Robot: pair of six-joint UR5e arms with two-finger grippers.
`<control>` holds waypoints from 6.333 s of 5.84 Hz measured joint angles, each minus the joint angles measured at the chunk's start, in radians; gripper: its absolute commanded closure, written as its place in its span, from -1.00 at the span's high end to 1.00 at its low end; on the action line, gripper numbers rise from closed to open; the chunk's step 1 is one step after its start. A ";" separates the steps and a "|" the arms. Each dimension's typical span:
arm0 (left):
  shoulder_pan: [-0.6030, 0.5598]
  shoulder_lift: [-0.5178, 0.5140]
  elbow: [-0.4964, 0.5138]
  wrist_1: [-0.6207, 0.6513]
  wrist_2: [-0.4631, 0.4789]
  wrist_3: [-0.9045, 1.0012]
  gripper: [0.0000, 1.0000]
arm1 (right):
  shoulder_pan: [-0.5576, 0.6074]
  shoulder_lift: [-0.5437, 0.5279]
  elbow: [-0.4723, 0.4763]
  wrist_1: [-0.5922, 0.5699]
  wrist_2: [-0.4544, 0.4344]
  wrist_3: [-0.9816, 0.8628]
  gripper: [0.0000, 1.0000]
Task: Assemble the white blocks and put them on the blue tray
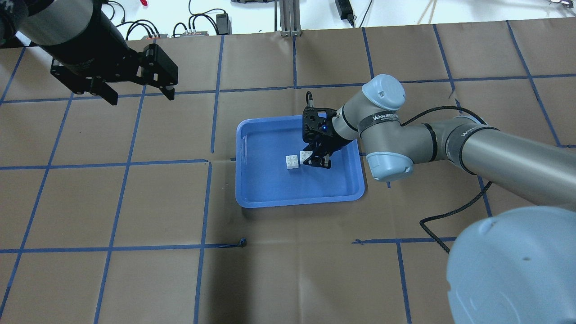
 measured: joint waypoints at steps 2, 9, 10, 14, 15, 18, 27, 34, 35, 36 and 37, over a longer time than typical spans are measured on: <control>0.001 -0.001 0.000 0.001 -0.001 -0.001 0.98 | 0.000 0.001 0.000 0.001 0.001 0.007 -0.43; 0.010 -0.001 0.014 0.002 -0.002 0.000 0.98 | 0.010 0.003 0.000 0.002 0.029 0.008 -0.43; 0.016 -0.001 0.015 0.001 -0.003 0.001 0.98 | 0.010 0.003 0.000 0.003 0.029 0.008 -0.40; 0.019 0.001 0.017 -0.001 0.002 0.006 0.98 | 0.010 0.003 0.021 -0.009 0.027 0.008 -0.40; 0.019 0.001 0.017 -0.001 0.002 0.007 0.98 | 0.010 0.002 0.022 -0.016 0.027 0.008 -0.40; 0.021 0.001 0.018 -0.006 0.002 0.007 0.98 | 0.011 0.002 0.023 -0.024 0.029 0.008 -0.40; 0.021 0.004 0.022 -0.010 0.002 0.007 0.98 | 0.012 0.002 0.023 -0.021 0.033 0.011 0.38; 0.021 0.007 0.022 -0.011 0.002 0.007 0.98 | -0.051 -0.185 -0.172 0.373 -0.201 0.421 1.00; 0.021 0.007 0.022 -0.011 0.001 0.007 0.98 | -0.077 -0.229 -0.191 0.420 -0.270 0.600 1.00; 0.021 0.008 0.022 -0.011 0.001 0.007 0.98 | -0.091 -0.271 -0.215 0.490 -0.334 0.788 1.00; 0.022 0.008 0.022 -0.011 0.000 0.007 0.98 | -0.098 -0.311 -0.259 0.593 -0.408 1.000 1.00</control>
